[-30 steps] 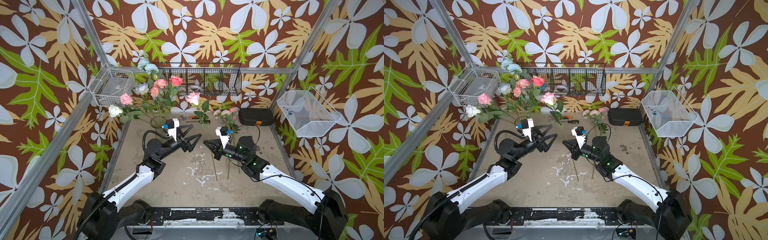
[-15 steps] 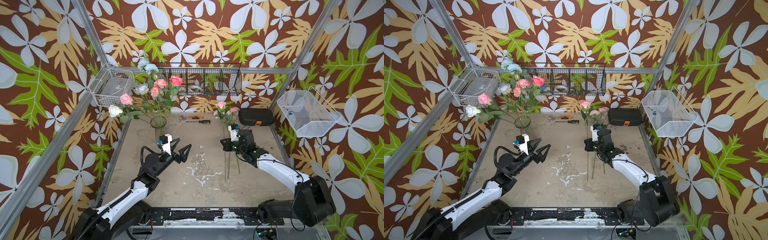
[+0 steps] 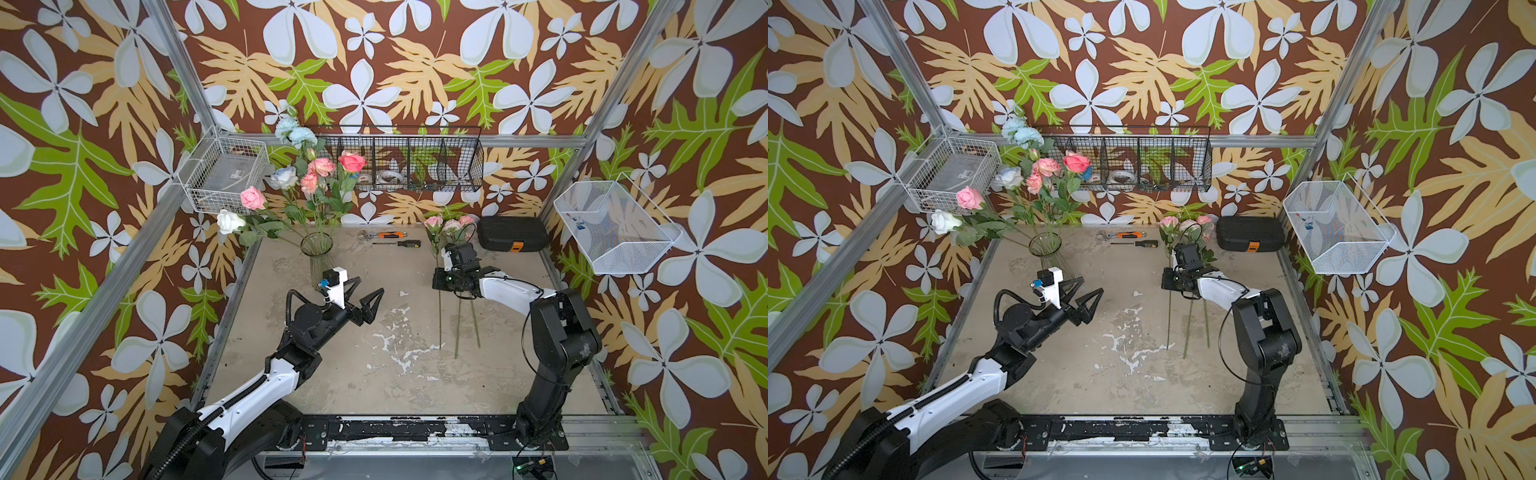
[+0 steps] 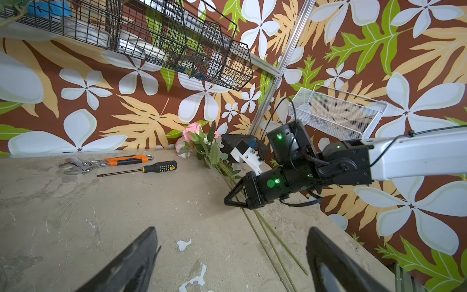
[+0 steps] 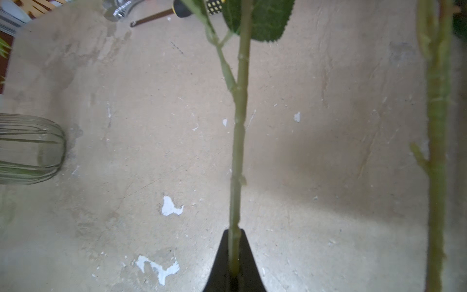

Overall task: Pick out pink flowers from the vase
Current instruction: Place the flower at the center of the board.

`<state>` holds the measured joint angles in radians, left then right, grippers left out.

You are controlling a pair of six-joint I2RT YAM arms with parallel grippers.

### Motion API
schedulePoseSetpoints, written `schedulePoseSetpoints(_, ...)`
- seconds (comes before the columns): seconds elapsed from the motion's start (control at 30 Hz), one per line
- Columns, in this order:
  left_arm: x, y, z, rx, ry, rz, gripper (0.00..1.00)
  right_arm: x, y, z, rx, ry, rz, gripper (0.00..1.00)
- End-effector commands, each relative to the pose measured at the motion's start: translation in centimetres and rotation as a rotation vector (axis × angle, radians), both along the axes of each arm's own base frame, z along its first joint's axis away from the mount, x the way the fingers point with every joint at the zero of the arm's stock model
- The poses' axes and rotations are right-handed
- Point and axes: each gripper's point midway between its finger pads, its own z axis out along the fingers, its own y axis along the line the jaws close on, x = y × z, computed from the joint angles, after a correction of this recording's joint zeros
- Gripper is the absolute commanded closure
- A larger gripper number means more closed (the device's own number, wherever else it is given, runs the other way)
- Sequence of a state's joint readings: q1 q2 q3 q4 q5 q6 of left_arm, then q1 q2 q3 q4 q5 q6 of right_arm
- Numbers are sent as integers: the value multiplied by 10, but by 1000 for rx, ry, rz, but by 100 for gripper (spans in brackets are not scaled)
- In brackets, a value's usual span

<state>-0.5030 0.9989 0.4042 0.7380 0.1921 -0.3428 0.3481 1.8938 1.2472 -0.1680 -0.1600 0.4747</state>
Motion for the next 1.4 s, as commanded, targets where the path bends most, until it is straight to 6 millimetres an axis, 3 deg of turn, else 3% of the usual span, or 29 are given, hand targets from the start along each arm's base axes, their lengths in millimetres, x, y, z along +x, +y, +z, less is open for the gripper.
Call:
schedulePoseSetpoints(0.0, 0, 1, 2, 5, -14, 9, 8, -1, -16, -22, -132, 51, -16, 100)
schedulePoseSetpoints(0.2, 5, 2, 2, 16, -11, 23, 8, 2, -39, -36, -257, 57, -80, 100)
schedulePoseSetpoints(0.43, 8, -2, -1, 23, -1, 12, 8, 3, -44, -46, -290, 85, -91, 100)
schedulePoseSetpoints(0.6, 7, -2, 0, 22, -5, 12, 8, 4, -48, -49, -317, 95, -98, 87)
schedulePoseSetpoints(0.77, 8, 3, 0, 28, -15, 41, 8, 6, -44, -34, -311, 60, -96, 74)
schedulePoseSetpoints(0.97, 18, 11, 4, 37, -17, 108, 8, 6, -42, -2, -282, 7, -109, 67)
schedulePoseSetpoints(1.07, 23, 16, 7, 41, -16, 149, 8, 3, -39, 26, -238, -40, -109, 67)
schedulePoseSetpoints(1.23, 32, 22, 10, 41, -1, 204, 11, -7, -37, 100, -119, -227, -116, 64)
schedulePoseSetpoints(1.37, 46, 25, 18, 40, -12, 239, 14, -31, -31, 153, 16, -473, -96, 54)
